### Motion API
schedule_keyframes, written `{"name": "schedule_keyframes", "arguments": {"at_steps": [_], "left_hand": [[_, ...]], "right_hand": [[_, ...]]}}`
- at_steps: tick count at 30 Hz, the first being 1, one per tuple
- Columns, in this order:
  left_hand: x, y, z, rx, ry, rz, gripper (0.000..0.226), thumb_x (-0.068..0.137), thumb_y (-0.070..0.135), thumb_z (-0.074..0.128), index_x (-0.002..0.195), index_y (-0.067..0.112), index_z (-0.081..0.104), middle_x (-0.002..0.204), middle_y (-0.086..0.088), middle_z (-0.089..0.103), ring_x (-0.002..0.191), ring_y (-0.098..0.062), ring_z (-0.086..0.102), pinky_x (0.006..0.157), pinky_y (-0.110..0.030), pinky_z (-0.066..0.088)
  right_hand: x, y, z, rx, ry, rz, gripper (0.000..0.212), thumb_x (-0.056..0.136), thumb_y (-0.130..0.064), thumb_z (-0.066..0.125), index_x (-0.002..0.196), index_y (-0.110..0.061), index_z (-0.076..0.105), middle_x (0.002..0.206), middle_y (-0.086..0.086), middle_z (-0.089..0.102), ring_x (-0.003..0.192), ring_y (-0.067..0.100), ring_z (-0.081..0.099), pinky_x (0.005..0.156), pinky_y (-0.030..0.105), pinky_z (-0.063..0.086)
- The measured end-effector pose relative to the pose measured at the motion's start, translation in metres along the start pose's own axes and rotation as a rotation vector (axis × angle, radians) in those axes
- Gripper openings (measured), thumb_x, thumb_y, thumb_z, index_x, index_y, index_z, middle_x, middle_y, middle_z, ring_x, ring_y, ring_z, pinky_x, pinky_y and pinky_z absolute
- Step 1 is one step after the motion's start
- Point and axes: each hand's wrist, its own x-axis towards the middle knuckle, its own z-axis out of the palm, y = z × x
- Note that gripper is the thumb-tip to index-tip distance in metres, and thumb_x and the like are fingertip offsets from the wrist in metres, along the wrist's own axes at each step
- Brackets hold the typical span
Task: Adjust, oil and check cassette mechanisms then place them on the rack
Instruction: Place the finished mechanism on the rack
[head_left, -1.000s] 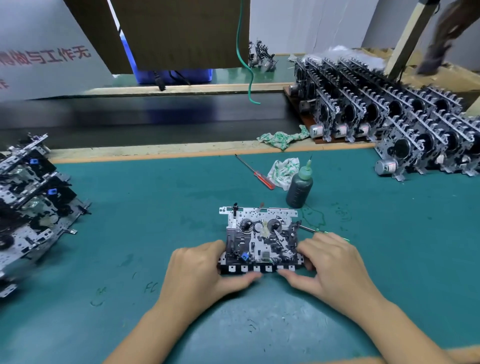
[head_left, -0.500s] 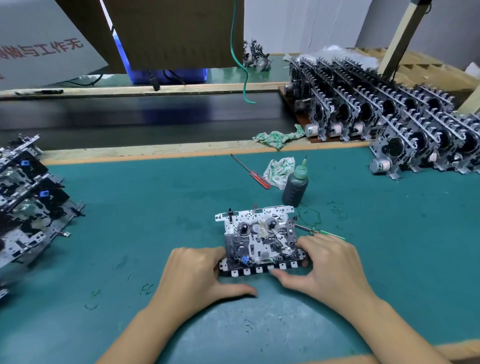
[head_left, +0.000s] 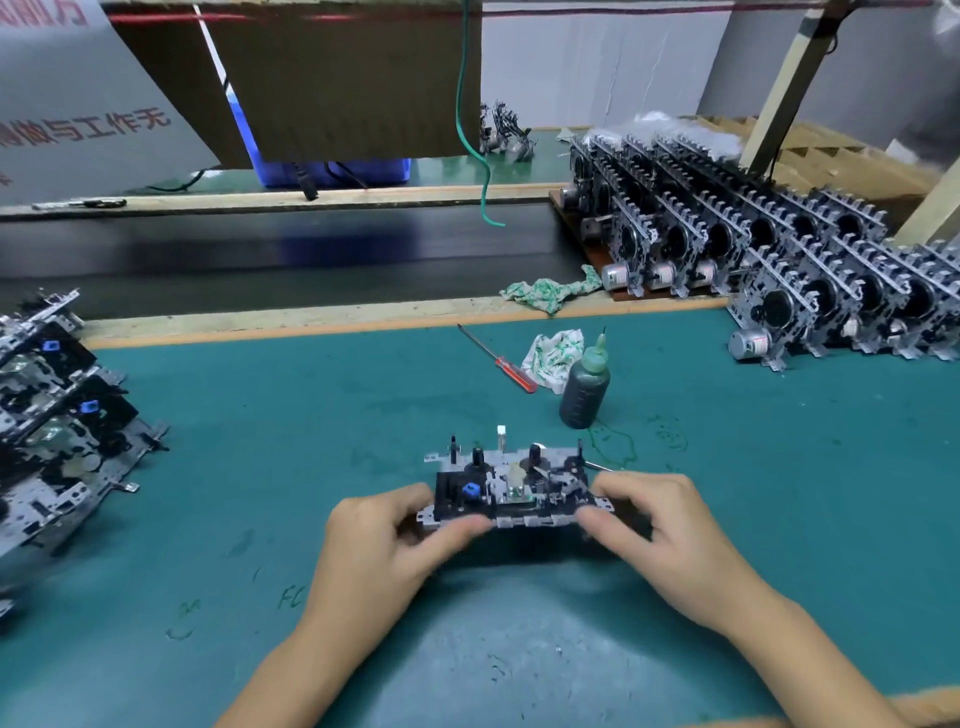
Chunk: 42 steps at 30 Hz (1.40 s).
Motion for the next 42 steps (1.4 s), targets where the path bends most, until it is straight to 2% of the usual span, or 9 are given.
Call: {"name": "schedule_keyframes", "arguments": {"at_steps": [4,12,14,16,20,23,27,34,42], "left_hand": [[0.007,0.010,0.000,-0.214,0.090,-0.127,0.070,0.069,0.073,0.047,0.047,0.007,0.048,0.036,-0.006,0.046,0.035,-0.011,0.042,0.045,-0.022,0.035],[0.010,0.011,-0.002,-0.062,0.041,-0.266,0.073,0.069,0.080,0.032,0.046,0.012,0.041,0.043,-0.014,0.049,0.042,-0.026,0.048,0.051,-0.031,0.041],[0.008,0.012,-0.004,0.093,0.073,-0.241,0.074,0.069,0.083,0.024,0.051,0.013,0.041,0.046,-0.013,0.043,0.044,-0.020,0.040,0.051,-0.035,0.037],[0.008,0.012,-0.004,0.298,0.144,-0.164,0.072,0.072,0.082,0.015,0.054,0.020,0.045,0.052,0.003,0.046,0.054,-0.009,0.041,0.050,-0.031,0.031],[0.013,0.011,-0.009,0.313,0.232,0.019,0.049,0.081,0.071,0.028,0.091,0.032,0.056,0.097,0.022,0.051,0.095,0.001,0.040,0.067,-0.010,0.034],[0.022,0.014,-0.012,0.130,0.165,0.197,0.039,0.086,0.055,0.045,0.110,0.028,0.061,0.112,0.016,0.054,0.110,0.001,0.043,0.092,-0.005,0.028],[0.036,0.026,-0.007,0.071,-0.024,0.383,0.032,0.088,0.048,0.051,0.112,0.034,0.066,0.119,0.017,0.058,0.118,-0.003,0.046,0.102,-0.025,0.033],[0.038,0.027,0.006,-0.036,-0.049,0.364,0.019,0.085,0.029,0.062,0.098,0.027,0.076,0.097,0.019,0.069,0.099,0.002,0.056,0.089,-0.020,0.043],[0.036,0.024,0.005,-0.087,-0.093,0.309,0.020,0.085,0.031,0.060,0.097,0.035,0.075,0.111,0.031,0.063,0.121,0.007,0.048,0.101,-0.017,0.037]], "right_hand": [[0.011,-0.015,0.002,0.196,0.024,0.167,0.063,0.073,-0.069,0.047,0.045,-0.013,0.054,0.042,0.011,0.045,0.042,0.011,0.039,0.049,0.022,0.031],[0.022,-0.020,0.004,0.469,-0.124,0.361,0.057,0.066,-0.066,0.054,0.037,-0.017,0.048,0.036,0.002,0.040,0.037,0.013,0.037,0.047,0.015,0.032],[0.019,-0.019,0.005,0.444,-0.121,0.338,0.060,0.069,-0.068,0.053,0.039,-0.017,0.049,0.037,0.002,0.042,0.039,0.014,0.038,0.049,0.018,0.033],[0.019,-0.018,0.003,0.334,-0.127,0.323,0.068,0.075,-0.075,0.051,0.039,-0.017,0.050,0.039,0.004,0.044,0.041,0.015,0.041,0.056,0.027,0.037],[0.016,-0.006,-0.011,-0.001,-0.073,0.258,0.053,0.067,-0.083,0.035,0.063,-0.035,0.057,0.064,0.000,0.060,0.060,0.011,0.056,0.070,0.036,0.046],[0.015,-0.004,-0.008,0.072,-0.054,0.121,0.037,0.063,-0.066,0.063,0.092,-0.046,0.055,0.091,-0.020,0.058,0.086,-0.001,0.056,0.075,0.018,0.044],[0.019,-0.004,0.010,0.244,-0.029,0.018,0.034,0.071,-0.024,0.082,0.094,-0.038,0.061,0.098,-0.020,0.059,0.098,0.000,0.055,0.083,0.008,0.037],[0.023,-0.003,0.012,0.334,-0.029,0.020,0.036,0.071,-0.013,0.082,0.092,-0.037,0.064,0.095,-0.018,0.063,0.096,0.003,0.059,0.085,0.013,0.040],[0.022,-0.005,0.013,0.370,-0.016,0.027,0.034,0.072,-0.012,0.081,0.094,-0.033,0.067,0.096,-0.014,0.065,0.097,0.005,0.060,0.086,0.014,0.042]]}}
